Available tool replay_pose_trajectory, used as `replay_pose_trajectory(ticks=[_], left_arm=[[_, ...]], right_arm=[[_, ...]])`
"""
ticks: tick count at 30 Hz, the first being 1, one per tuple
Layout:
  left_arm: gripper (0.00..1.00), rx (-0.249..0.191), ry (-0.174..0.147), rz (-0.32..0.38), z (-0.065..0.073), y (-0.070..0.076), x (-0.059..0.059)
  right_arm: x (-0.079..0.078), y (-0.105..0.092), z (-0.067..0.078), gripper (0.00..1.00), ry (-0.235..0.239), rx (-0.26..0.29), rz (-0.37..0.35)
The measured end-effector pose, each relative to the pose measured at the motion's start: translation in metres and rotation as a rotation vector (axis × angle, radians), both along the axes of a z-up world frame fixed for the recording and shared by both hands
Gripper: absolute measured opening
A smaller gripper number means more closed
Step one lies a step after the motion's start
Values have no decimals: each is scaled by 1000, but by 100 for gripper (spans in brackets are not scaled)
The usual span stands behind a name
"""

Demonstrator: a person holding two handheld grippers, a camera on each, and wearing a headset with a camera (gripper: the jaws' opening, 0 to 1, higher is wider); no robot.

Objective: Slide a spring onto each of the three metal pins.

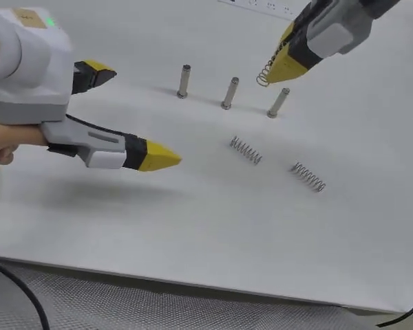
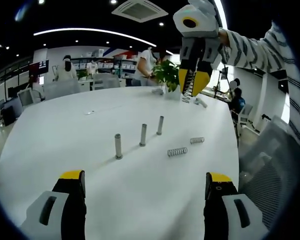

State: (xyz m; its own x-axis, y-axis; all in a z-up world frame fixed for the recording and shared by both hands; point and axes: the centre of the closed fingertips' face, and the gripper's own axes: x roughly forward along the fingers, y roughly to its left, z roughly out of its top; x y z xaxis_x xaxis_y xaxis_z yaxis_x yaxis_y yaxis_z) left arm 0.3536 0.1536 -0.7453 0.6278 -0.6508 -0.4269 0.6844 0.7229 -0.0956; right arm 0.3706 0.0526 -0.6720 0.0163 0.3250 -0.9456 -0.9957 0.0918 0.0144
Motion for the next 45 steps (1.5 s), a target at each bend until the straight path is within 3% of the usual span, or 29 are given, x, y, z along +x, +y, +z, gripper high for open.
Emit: replay_pose_trajectory(ticks=[23, 27, 45], left_arm=[[98, -2, 27, 15, -3, 4, 1], [98, -3, 51, 26, -7, 6, 1], [98, -18, 54, 19, -6, 3, 3]], right_arm=[[34, 47, -23, 8, 15, -17, 11], [41, 53, -28, 8, 18, -26, 10], [57, 75, -54, 8, 19, -74, 28]])
